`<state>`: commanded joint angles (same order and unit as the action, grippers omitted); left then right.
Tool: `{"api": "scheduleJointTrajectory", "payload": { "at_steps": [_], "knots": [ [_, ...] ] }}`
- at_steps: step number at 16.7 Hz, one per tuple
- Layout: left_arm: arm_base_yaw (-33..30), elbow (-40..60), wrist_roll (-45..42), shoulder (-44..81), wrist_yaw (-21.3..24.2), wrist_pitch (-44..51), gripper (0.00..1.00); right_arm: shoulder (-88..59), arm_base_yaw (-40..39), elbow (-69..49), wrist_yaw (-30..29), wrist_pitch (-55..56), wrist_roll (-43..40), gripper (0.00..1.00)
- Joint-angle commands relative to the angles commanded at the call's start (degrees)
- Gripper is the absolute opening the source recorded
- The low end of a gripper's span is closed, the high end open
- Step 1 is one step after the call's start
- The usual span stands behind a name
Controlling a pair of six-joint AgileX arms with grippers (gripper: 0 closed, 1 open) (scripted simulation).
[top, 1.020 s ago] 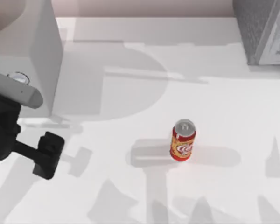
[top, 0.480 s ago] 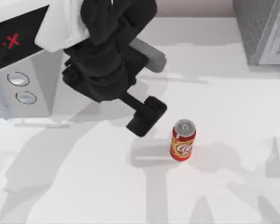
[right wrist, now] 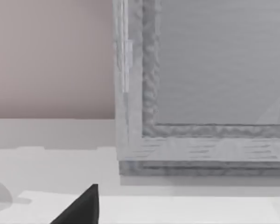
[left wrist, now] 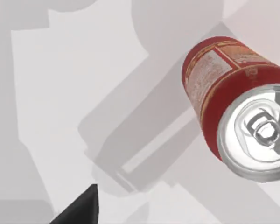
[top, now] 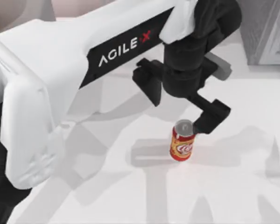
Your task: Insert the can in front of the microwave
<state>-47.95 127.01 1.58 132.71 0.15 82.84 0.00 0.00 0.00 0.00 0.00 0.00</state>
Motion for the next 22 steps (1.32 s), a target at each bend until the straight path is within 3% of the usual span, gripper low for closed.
{"api": "scheduleJointTrajectory", "payload": {
  "at_steps": [4, 11, 19, 22],
  "knots": [
    [-1.48, 7.56, 1.02, 5.65, 0.07, 3.22, 1.0, 0.0, 0.0, 0.0, 0.0, 0.0, 0.0, 1.0],
    [-1.27, 7.65, 1.0, 5.82, 0.08, 3.1, 1.0, 0.0, 0.0, 0.0, 0.0, 0.0, 0.0, 1.0],
    [-1.44, -6.35, 0.97, 4.97, 0.07, -9.93, 1.0, 0.0, 0.0, 0.0, 0.0, 0.0, 0.0, 1.0],
    [-1.46, -7.43, 0.99, 4.95, 0.06, -11.01, 1.0, 0.0, 0.0, 0.0, 0.0, 0.0, 0.0, 1.0]
  ]
}}
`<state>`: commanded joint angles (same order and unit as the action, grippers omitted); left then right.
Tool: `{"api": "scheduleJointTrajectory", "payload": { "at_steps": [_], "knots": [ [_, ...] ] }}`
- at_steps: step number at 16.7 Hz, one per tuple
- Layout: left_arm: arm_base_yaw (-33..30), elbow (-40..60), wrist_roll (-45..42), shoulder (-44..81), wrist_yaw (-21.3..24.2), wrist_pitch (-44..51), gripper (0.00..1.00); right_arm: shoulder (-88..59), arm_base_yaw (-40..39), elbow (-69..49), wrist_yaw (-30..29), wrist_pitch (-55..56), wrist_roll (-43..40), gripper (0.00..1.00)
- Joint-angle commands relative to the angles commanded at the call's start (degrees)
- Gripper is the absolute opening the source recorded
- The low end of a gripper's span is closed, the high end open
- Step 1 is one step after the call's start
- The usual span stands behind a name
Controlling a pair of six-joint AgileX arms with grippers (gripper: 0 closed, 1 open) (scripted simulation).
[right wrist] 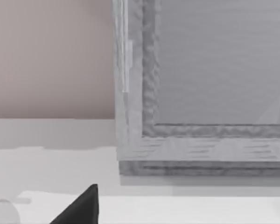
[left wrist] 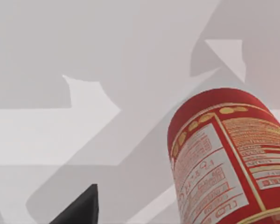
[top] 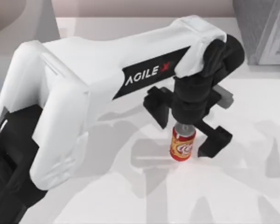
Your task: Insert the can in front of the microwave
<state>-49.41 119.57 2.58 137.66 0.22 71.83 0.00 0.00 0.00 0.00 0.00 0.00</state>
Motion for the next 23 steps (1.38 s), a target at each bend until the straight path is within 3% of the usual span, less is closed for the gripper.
{"api": "scheduleJointTrajectory", "payload": {
  "at_steps": [2, 15, 23],
  "knots": [
    [0.0, 0.0, 0.0, 0.0, 0.0, 0.0, 1.0, 0.0, 0.0, 0.0, 0.0, 0.0, 0.0, 1.0],
    [0.0, 0.0, 0.0, 0.0, 0.0, 0.0, 0.02, 0.0, 0.0, 0.0, 0.0, 0.0, 0.0, 1.0],
    [0.0, 0.0, 0.0, 0.0, 0.0, 0.0, 0.0, 0.0, 0.0, 0.0, 0.0, 0.0, 0.0, 1.0]
  ]
}}
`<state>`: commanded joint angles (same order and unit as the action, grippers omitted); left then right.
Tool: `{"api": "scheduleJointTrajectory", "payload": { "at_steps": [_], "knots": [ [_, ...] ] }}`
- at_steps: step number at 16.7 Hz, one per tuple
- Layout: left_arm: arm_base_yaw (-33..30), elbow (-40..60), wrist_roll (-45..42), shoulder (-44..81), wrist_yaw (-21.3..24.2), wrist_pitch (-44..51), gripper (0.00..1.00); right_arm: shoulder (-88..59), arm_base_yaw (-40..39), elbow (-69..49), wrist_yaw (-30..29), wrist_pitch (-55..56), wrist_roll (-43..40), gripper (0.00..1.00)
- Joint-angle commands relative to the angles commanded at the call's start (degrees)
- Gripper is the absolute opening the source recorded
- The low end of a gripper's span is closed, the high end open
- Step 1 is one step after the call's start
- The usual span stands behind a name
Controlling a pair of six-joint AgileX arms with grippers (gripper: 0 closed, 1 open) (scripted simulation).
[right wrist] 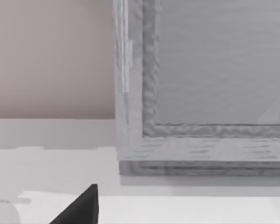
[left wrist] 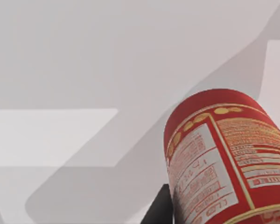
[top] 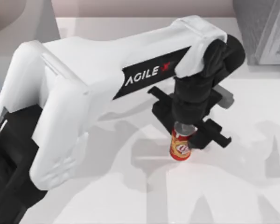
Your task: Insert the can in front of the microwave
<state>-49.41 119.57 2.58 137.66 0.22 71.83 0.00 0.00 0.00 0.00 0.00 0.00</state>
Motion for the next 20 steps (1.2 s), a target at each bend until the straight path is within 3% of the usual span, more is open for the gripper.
{"api": "scheduleJointTrajectory", "payload": {
  "at_steps": [8, 14, 17, 20],
  "knots": [
    [0.02, 8.78, 0.01, 0.11, 0.02, 8.74, 0.0, 0.0, 0.0, 0.0, 0.0, 0.0, 0.0, 1.0],
    [0.48, 8.45, -0.31, -0.35, 0.06, 9.33, 0.0, 0.0, 0.0, 0.0, 0.0, 0.0, 0.0, 1.0],
    [4.52, 3.41, -2.26, -4.96, 0.61, 11.96, 0.0, 0.0, 0.0, 0.0, 0.0, 0.0, 0.0, 1.0],
    [12.44, -4.84, -5.81, -13.14, 1.53, 15.27, 0.0, 0.0, 0.0, 0.0, 0.0, 0.0, 0.0, 1.0]
  ]
}}
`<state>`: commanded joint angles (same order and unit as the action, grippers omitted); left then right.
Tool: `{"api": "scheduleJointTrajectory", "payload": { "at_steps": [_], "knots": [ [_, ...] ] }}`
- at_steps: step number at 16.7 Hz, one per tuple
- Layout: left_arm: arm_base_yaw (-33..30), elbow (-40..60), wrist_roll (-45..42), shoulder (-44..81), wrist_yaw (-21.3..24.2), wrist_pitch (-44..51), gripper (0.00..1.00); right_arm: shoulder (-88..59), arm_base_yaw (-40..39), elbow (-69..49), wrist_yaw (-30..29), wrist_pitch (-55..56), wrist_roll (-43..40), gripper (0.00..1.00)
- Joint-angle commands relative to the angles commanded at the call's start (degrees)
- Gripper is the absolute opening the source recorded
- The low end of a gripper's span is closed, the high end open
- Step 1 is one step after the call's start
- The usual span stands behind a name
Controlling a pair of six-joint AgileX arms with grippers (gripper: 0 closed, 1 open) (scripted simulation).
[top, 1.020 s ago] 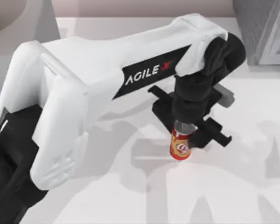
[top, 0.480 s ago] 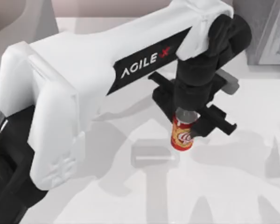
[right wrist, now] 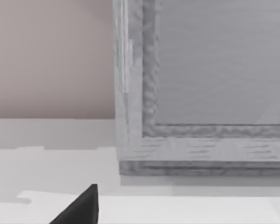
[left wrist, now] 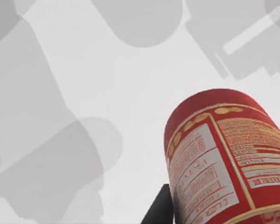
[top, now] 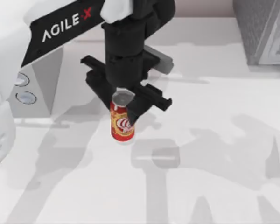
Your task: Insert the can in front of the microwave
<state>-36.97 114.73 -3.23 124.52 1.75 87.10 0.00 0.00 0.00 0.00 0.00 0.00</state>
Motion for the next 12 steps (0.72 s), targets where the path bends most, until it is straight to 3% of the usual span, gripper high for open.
{"api": "scheduleJointTrajectory", "payload": {
  "at_steps": [6, 12],
  "knots": [
    [23.83, -18.7, -11.01, -19.95, 1.85, 1.99, 0.0, 0.0, 0.0, 0.0, 0.0, 0.0, 0.0, 1.0],
    [52.3, -33.16, -24.92, -32.27, 1.31, -7.4, 0.0, 0.0, 0.0, 0.0, 0.0, 0.0, 0.0, 1.0]
  ]
}}
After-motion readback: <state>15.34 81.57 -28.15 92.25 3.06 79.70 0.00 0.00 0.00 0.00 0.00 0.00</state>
